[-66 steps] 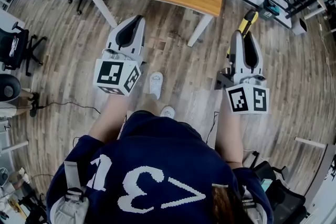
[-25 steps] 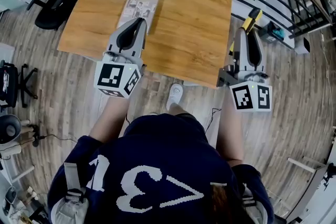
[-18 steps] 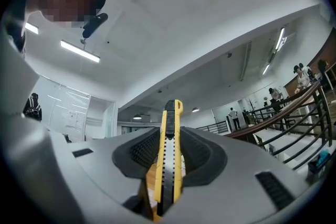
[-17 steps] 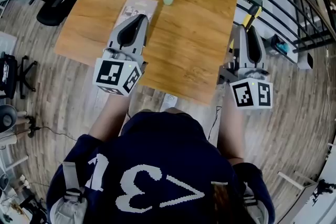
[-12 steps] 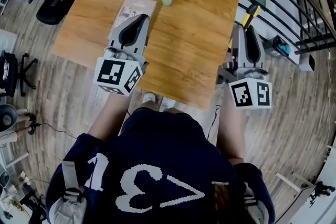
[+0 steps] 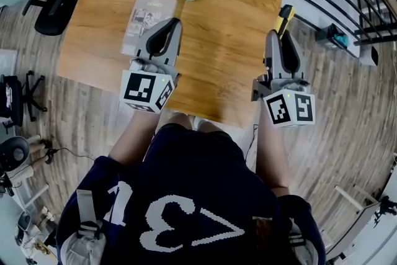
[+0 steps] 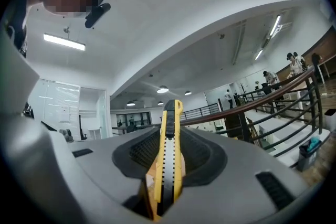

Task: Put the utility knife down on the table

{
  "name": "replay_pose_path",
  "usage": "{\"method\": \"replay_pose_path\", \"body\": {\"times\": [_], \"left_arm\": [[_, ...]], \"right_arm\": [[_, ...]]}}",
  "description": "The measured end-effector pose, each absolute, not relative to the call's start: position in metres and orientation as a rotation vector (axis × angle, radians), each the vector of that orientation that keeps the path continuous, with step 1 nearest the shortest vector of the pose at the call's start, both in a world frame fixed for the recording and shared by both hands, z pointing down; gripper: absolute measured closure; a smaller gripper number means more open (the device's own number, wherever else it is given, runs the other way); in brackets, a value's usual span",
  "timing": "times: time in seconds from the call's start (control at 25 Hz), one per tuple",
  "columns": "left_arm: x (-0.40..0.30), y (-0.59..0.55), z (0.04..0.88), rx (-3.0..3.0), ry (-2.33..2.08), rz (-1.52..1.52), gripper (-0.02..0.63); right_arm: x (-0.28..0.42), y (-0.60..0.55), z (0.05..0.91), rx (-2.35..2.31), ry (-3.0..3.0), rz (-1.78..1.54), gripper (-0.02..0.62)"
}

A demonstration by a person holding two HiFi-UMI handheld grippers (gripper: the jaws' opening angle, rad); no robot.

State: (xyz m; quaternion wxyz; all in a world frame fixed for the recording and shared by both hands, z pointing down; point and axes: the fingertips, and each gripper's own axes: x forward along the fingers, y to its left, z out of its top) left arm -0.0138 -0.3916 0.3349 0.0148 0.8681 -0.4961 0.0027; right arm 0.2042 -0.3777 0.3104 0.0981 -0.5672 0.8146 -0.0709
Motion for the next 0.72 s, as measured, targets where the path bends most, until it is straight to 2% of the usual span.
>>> {"method": "replay_pose_path", "body": {"times": [0.72], "left_arm": [[-0.01, -0.403, 0.487, 2.549, -1.314, 0.317, 0.578]], "right_arm": [[0.177, -0.363, 0.569, -2.062, 2.72, -0.755, 0.465]]}}
